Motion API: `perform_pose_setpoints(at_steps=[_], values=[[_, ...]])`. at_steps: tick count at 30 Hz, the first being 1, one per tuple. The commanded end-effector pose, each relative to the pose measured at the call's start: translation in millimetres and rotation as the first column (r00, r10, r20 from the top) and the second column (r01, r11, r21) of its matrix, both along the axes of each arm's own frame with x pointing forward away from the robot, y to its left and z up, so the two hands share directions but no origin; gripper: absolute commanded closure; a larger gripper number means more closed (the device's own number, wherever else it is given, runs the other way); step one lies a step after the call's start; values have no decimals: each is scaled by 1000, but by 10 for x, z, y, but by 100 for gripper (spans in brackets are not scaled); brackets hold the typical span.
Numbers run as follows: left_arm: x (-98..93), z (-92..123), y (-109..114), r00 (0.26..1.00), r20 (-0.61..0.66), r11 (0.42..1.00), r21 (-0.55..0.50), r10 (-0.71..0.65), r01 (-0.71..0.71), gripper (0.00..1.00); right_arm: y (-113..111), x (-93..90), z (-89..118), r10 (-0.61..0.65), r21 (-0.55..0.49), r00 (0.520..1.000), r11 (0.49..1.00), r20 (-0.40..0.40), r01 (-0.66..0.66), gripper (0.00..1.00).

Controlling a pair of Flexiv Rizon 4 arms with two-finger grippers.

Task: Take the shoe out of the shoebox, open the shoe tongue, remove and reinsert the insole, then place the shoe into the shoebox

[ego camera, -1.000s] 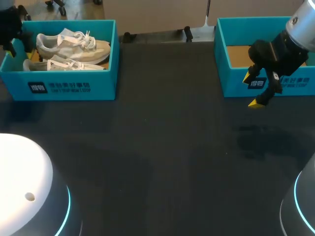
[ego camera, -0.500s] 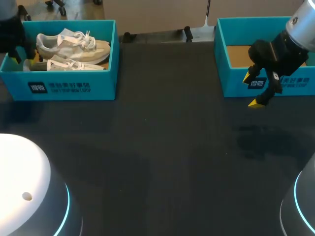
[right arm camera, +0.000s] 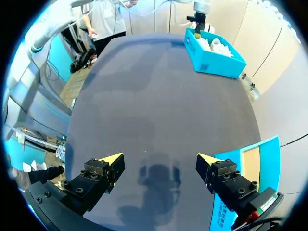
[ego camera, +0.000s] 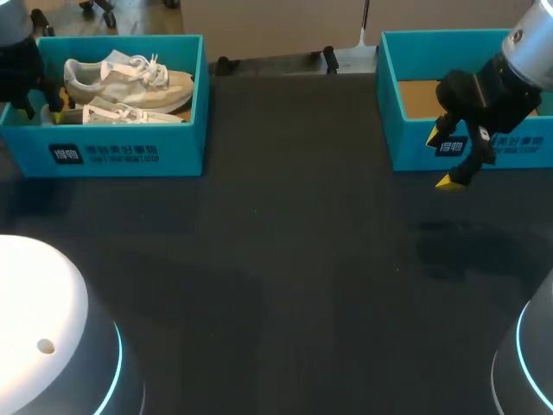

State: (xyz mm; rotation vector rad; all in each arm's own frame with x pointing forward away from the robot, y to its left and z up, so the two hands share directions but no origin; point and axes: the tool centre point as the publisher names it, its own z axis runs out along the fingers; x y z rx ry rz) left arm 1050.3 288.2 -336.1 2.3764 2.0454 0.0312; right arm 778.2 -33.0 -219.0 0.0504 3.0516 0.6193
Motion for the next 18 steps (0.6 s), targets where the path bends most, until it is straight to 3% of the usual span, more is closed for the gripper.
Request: perform_pose_setpoints(at_steps=[1, 6, 18], values=[[53, -80, 6, 1000, -3, 1000, 3, 2, -2, 39, 3, 2, -5, 0, -2, 1000, 1000, 0, 0, 0], [19, -167, 26, 1000, 13, 1000, 15, 3, -3, 37, 3, 2, -5, 0, -2, 1000, 1000, 0, 0, 0], [48, -373, 64, 999, 33, 999, 34, 20, -21, 43, 3, 2, -5, 0, -2, 1000, 1000, 0, 0, 0]])
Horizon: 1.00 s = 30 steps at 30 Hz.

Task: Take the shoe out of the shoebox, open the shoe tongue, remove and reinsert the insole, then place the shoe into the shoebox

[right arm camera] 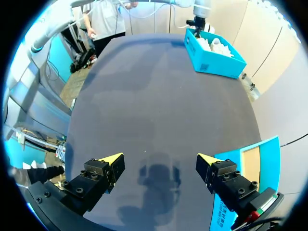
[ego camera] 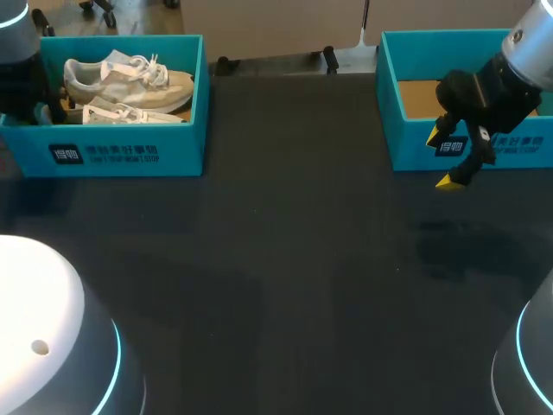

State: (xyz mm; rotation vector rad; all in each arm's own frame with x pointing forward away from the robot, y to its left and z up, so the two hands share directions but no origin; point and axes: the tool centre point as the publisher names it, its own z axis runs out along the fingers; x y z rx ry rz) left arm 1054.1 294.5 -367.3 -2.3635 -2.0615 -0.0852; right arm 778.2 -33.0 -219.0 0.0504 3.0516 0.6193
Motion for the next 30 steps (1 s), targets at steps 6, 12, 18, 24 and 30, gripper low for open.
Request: perform_pose_setpoints(at_steps=[6, 12, 18, 24, 30], values=[[16, -133, -13, 1000, 13, 1000, 11, 15, -15, 45, 3, 2, -5, 0, -2, 1000, 1000, 0, 0, 0], [61, -188, 0, 1000, 5, 999, 26, 29, -29, 59, 3, 2, -5, 0, -2, 1000, 1000, 0, 0, 0], [63, -179, 9, 999, -28, 999, 42, 26, -25, 83, 3, 2, -5, 0, -2, 1000, 1000, 0, 0, 0], [40, -72, 27, 999, -35, 995, 96, 15, -12, 100, 3, 2, -5, 0, -2, 1000, 1000, 0, 0, 0], [-19, 182, 18, 998, -50, 995, 94, -38, 42, 100, 3, 2, -5, 0, -2, 1000, 1000, 0, 0, 0]])
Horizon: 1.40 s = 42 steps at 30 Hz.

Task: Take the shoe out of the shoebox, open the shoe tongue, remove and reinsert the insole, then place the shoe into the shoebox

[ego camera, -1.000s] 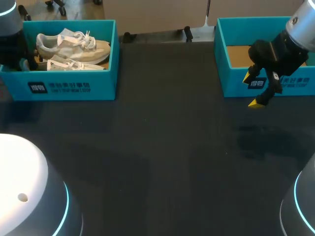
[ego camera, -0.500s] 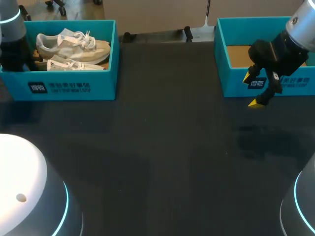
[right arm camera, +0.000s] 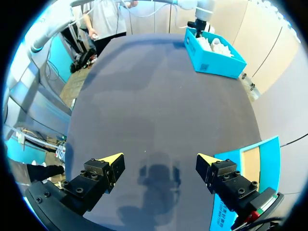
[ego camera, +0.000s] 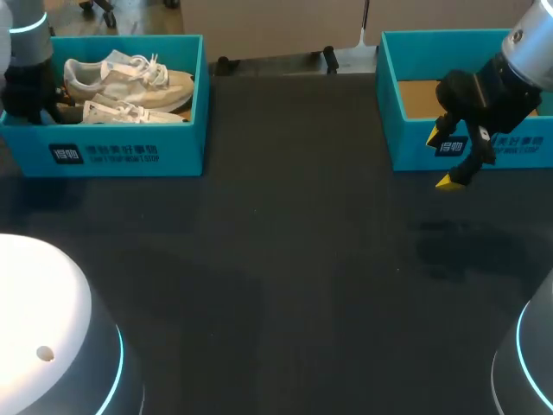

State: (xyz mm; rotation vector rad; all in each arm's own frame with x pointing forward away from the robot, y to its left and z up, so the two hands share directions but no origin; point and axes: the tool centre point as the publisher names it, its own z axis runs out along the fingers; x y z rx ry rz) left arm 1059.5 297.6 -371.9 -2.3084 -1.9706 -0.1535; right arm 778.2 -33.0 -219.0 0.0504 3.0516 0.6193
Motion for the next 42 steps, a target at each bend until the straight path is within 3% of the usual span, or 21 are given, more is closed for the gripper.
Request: perform_pose_setpoints(at_steps=[1, 10, 23, 30, 32, 42], values=[[-74, 288, -17, 1000, -20, 1000, -14, -24, 24, 100, 3, 2, -5, 0, -2, 1000, 1000, 0, 0, 0], [-45, 860, -93, 999, -24, 1000, -3, -29, 29, 100, 3, 2, -5, 0, -2, 1000, 1000, 0, 0, 0], [138, 1818, -132, 1000, -20, 999, 37, -23, 24, 100, 3, 2, -5, 0, -2, 1000, 1000, 0, 0, 0], [170, 2203, -122, 999, -29, 999, 24, 43, -42, 100, 3, 2, -5, 0, -2, 1000, 1000, 0, 0, 0], [180, 2293, -117, 997, -45, 998, 20, 61, -60, 100, 3, 2, -5, 0, -2, 1000, 1000, 0, 0, 0], [180, 2293, -117, 997, -45, 998, 20, 61, -60, 100, 3, 2, -5, 0, -2, 1000, 1000, 0, 0, 0]])
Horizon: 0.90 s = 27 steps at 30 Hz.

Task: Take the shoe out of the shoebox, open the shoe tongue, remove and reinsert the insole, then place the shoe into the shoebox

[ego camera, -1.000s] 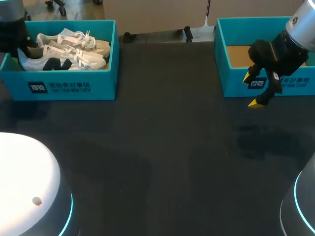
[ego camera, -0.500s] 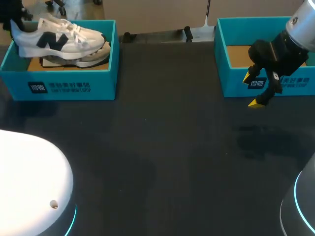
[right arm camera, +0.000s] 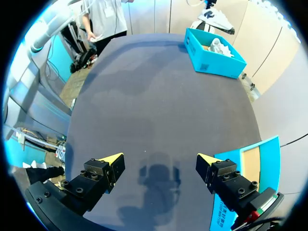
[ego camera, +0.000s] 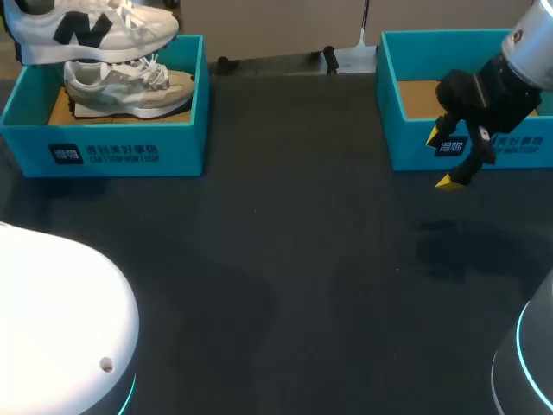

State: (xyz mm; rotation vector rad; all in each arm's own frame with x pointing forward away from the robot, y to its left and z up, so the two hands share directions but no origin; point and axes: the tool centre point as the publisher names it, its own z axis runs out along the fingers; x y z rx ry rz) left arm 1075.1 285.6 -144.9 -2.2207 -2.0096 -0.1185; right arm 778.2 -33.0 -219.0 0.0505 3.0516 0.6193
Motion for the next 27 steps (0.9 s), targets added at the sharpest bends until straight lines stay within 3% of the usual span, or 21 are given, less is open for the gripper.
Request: perform_pose_setpoints(at_steps=[1, 9, 27], values=[[24, 23, 3, 1000, -6, 1000, 1, 0, 0, 100, 4, 2, -5, 0, -2, 1000, 1000, 0, 0, 0], [24, 23, 3, 1000, -6, 1000, 1, 0, 0, 100, 4, 2, -5, 0, -2, 1000, 1000, 0, 0, 0], [-726, 212, -551, 998, 61, 999, 51, 8, -11, 100, 4, 2, -5, 0, -2, 1000, 1000, 0, 0, 0]])
